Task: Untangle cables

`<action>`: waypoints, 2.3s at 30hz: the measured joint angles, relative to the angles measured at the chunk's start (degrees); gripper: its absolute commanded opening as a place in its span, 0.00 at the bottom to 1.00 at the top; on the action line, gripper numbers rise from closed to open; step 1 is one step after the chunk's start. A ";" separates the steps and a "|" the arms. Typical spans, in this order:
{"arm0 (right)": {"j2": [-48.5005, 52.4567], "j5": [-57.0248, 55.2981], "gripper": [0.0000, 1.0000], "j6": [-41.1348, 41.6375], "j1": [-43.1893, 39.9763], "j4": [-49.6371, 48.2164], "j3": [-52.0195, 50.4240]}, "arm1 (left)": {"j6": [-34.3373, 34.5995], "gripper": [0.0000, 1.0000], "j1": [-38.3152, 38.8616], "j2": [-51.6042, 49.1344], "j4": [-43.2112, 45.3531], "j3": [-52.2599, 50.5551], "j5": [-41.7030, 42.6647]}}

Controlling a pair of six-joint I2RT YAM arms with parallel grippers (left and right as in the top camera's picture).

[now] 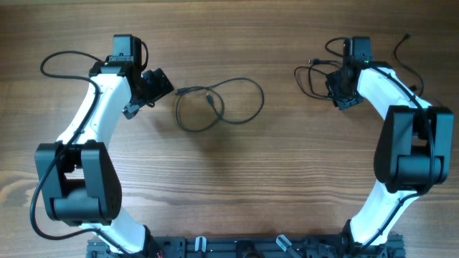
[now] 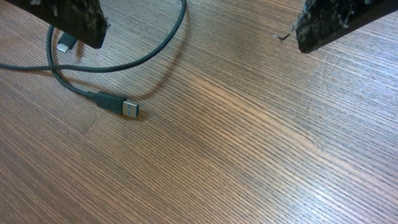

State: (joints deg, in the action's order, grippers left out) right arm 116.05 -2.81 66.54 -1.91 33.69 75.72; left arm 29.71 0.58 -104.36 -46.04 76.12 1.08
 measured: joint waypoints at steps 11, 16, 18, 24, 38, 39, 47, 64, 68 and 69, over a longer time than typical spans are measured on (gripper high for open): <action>0.31 0.00 0.04 -0.39 0.00 -0.02 0.00 | 0.00 1.00 0.00 0.00 0.02 0.00 0.00; 0.33 0.02 0.04 -0.42 0.00 0.00 0.00 | 0.00 1.00 0.00 0.00 0.00 0.00 0.00; 0.33 0.00 0.04 -0.39 0.00 0.00 0.00 | 0.00 1.00 0.00 0.00 0.00 0.00 0.00; 0.33 -4.39 0.05 0.52 -2.32 2.29 0.04 | 0.00 1.00 0.00 0.00 0.02 0.00 0.00; 0.31 -7.87 0.06 -5.29 -16.59 7.48 0.50 | 0.00 1.00 0.00 0.00 0.02 0.00 0.00; 0.31 -7.98 0.06 -5.75 -16.59 7.50 0.50 | 0.00 1.00 0.00 0.00 0.00 0.00 0.00; 0.31 -8.22 0.06 -8.44 -25.20 7.93 0.50 | 0.00 1.00 0.00 0.00 0.00 0.00 0.00; 0.37 8.31 0.12 -22.73 -27.91 2.40 0.48 | 0.02 1.00 0.00 0.00 0.00 0.00 0.00; 0.55 10.49 0.11 -23.39 -19.82 0.76 0.37 | 0.00 1.00 0.00 0.00 0.00 0.00 0.00; 0.66 10.12 0.10 -23.39 -18.08 0.09 0.37 | 0.00 1.00 0.00 0.00 0.00 0.00 0.00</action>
State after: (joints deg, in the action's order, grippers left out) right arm 116.71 7.31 43.16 -19.99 33.78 76.09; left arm 29.71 0.58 -104.36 -46.04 76.12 1.08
